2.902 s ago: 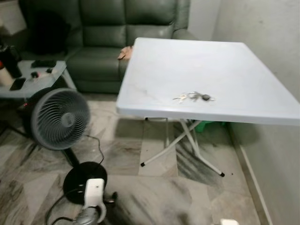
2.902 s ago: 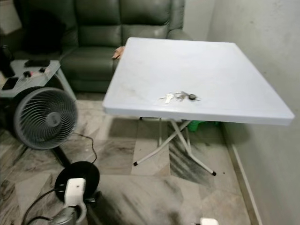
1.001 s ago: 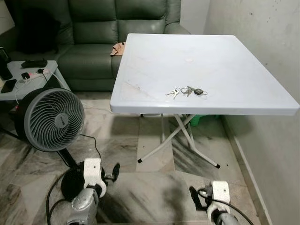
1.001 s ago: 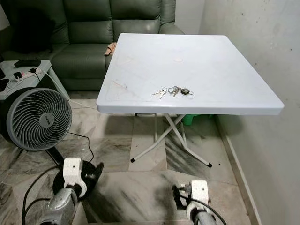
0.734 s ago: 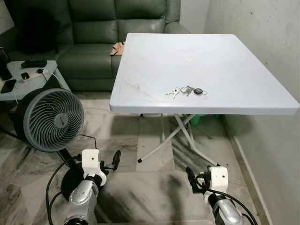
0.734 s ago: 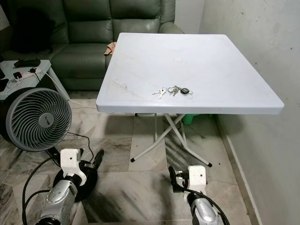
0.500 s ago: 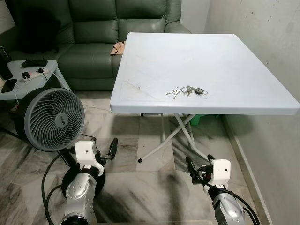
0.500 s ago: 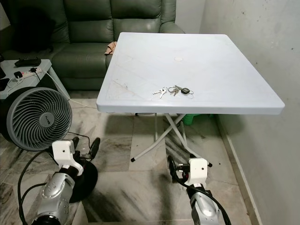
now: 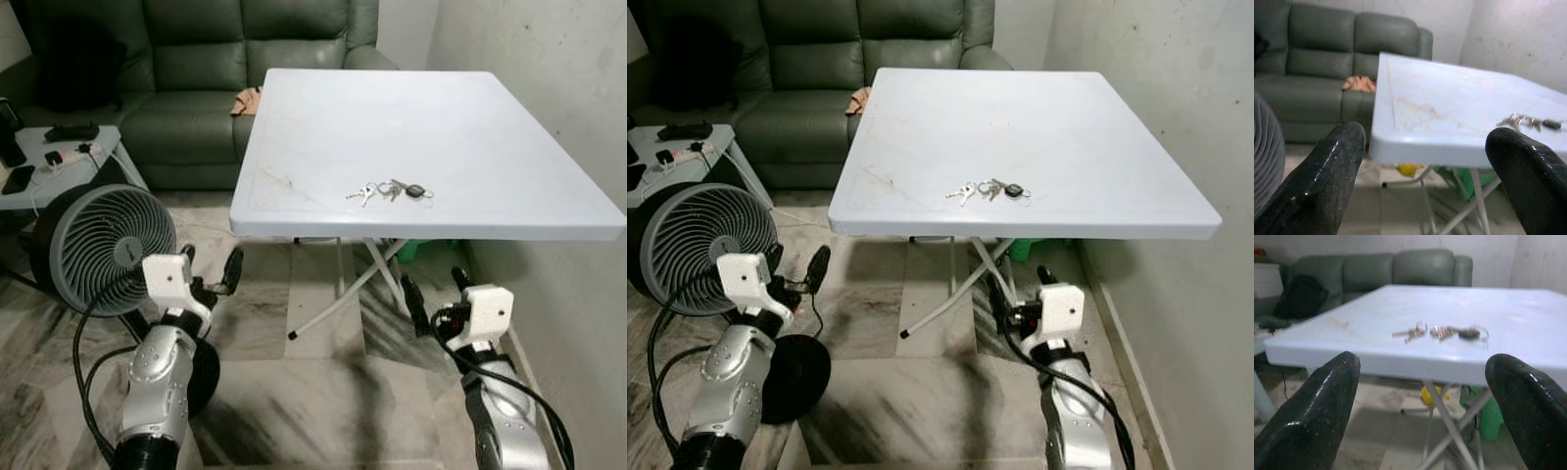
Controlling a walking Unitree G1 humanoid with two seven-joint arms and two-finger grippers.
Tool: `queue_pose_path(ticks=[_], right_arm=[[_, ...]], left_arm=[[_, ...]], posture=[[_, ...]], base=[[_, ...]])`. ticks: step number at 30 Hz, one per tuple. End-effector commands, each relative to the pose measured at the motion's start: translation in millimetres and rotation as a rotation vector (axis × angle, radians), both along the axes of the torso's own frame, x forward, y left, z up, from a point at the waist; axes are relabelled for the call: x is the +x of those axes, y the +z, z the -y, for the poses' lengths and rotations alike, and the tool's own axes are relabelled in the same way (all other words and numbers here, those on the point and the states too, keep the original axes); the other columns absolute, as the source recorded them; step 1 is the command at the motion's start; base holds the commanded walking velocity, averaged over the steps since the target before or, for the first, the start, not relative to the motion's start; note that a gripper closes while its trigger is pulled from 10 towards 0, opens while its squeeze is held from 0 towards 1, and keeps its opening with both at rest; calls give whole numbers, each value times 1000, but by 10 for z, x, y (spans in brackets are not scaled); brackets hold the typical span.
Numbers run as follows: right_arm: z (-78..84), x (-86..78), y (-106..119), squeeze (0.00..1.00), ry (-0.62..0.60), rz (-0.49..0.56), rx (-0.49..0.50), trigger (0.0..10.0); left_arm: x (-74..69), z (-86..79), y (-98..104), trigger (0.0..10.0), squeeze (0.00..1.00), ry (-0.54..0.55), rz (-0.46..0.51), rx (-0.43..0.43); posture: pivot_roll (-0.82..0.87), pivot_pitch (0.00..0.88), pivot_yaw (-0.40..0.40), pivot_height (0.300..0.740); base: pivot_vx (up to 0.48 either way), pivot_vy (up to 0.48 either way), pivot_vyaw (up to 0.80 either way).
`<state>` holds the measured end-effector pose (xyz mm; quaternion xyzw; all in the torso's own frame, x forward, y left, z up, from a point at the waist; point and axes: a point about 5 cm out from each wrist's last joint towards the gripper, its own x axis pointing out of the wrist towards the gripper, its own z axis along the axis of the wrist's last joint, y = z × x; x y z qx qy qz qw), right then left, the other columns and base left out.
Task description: Hang keys on a hook
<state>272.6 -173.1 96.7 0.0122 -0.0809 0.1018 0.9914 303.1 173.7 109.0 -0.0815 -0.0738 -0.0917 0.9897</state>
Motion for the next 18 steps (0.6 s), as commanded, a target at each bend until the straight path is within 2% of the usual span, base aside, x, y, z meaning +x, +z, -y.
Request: queue_pose_path(ticks=[1,5,8,10,14,18], right_arm=[[-53,-16,61,0,17,9,6,10000],[-73,-42,117,0,23,19,7,10000],[-110,-115,156,0,32,29,16,10000],[-87,-198,81,0,22,-3,27,10000],[-46,-248,42,0,2,-30,26,10000],[-36,-230,107,0,-4,-17,23,10000]], left_arm=[[-14,-5,62,10000,0,-1,7,13],[-39,5,108,10000,0,5,12,4],[-116,39,157,10000,0,5,31,-2],[-192,8,72,10000,0,24,-1,-19],[-237,-36,23,10000,0,54,-42,-50],[-254,-41,25,10000,0,46,-55,-4]], posture=[[-26,0,27,732],[-26,0,27,732],[-24,0,26,732],[-23,0,26,732],[-23,0,26,732],[-23,0,24,732]], base=[[0,0,0],[0,0,0],[0,0,0],[0,0,0],[0,0,0],[0,0,0]])
